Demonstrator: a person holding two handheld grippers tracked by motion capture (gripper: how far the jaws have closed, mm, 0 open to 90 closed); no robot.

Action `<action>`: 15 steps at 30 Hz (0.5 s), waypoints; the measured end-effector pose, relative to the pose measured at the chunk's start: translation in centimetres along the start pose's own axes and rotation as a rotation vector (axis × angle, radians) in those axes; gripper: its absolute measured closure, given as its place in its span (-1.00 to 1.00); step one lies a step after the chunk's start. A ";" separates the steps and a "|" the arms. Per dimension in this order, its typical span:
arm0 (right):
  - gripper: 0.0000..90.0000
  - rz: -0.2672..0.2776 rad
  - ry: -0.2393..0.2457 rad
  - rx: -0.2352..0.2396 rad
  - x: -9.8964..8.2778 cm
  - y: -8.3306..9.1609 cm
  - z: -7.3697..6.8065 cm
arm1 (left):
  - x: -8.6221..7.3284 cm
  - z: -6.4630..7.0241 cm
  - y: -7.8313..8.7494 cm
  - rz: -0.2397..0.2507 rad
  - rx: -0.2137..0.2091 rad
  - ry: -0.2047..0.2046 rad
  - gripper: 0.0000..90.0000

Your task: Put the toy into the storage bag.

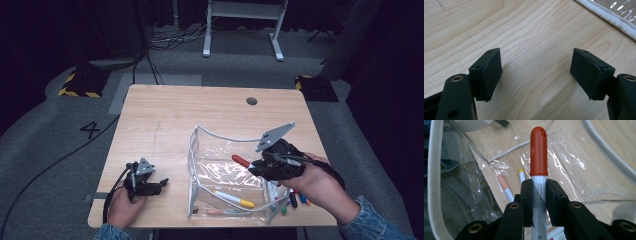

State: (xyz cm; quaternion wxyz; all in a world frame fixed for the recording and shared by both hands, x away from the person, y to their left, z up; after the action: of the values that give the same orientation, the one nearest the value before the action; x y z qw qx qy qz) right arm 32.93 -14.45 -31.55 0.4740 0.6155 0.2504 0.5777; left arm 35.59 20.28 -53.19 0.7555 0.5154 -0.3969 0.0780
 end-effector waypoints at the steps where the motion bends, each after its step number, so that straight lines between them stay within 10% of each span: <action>1: 0.69 -0.011 0.009 0.010 0.2 -0.4 -0.2 | 0.0 0.0 0.0 0.001 0.000 -0.001 -0.43; 15: 0.69 -0.187 0.103 0.136 1.5 -6.3 -2.1 | 0.0 0.0 0.0 0.001 -0.003 0.003 -0.44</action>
State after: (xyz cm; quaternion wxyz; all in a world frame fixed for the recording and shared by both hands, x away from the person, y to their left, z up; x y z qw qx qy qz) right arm 32.75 -9.88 -36.58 0.4694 0.5896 0.3692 0.5438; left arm 35.59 20.23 -53.21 0.7569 0.5138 -0.3961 0.0785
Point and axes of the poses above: each handheld gripper's, and its own axes: y roughly backward along the jaws, x roughly out of its top, z roughly to its right, the point moved 4 cm from there along -y, roughly forward along the jaws, and after that the axes turned 11 degrees about y, right-handed, at the moved point
